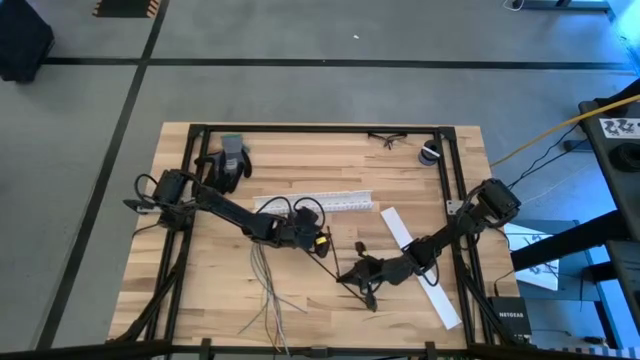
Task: Ziptie cables
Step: Prepare the black ziptie
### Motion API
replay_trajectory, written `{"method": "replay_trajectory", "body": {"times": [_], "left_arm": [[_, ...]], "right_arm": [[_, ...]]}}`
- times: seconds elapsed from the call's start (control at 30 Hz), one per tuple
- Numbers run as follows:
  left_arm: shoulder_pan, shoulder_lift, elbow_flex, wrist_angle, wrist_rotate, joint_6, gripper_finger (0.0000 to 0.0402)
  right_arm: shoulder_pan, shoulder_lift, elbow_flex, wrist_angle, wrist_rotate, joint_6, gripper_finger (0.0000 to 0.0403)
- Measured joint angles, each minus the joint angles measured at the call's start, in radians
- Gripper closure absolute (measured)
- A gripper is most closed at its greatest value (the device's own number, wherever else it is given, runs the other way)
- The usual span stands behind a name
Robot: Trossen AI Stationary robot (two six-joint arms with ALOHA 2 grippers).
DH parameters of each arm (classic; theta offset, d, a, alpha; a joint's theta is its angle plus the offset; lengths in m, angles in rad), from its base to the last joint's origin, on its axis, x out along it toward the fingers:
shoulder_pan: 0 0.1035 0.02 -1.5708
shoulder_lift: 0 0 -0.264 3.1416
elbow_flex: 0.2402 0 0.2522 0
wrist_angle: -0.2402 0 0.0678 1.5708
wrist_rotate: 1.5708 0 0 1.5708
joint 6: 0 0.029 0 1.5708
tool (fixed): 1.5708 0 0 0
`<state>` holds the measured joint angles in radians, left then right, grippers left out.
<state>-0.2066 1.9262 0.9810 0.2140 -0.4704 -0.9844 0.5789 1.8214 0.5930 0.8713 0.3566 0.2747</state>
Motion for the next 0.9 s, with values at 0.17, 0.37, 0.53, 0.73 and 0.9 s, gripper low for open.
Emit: {"method": "replay_trajectory", "body": {"times": [0.17, 0.37, 0.53, 0.73, 0.9], "left_arm": [[-0.009, 0.004, 0.0, -0.026, 0.02, -0.053, 0.0208], [-0.003, 0.047, 0.0, 0.026, 0.023, -0.108, 0.0208], [0.02, 0.116, 0.006, 0.143, 0.032, -0.14, 0.0208], [0.051, 0.15, 0.052, 0.14, 0.098, -0.126, 0.0208], [0.066, 0.178, 0.141, -0.005, 0.176, -0.091, 0.0208]], "right_arm": [[-0.002, 0.0, 0.0, -0.021, 0.013, 0.005, 0.0403], [-0.003, 0.0, 0.0, -0.016, 0.019, 0.005, 0.0403], [-0.003, 0.0, 0.0, -0.027, 0.02, 0.005, 0.0403], [-0.003, 0.0, 0.0, -0.038, 0.02, 0.004, 0.0403], [-0.003, 0.0, 0.0, -0.053, 0.019, 0.004, 0.0403]]}}
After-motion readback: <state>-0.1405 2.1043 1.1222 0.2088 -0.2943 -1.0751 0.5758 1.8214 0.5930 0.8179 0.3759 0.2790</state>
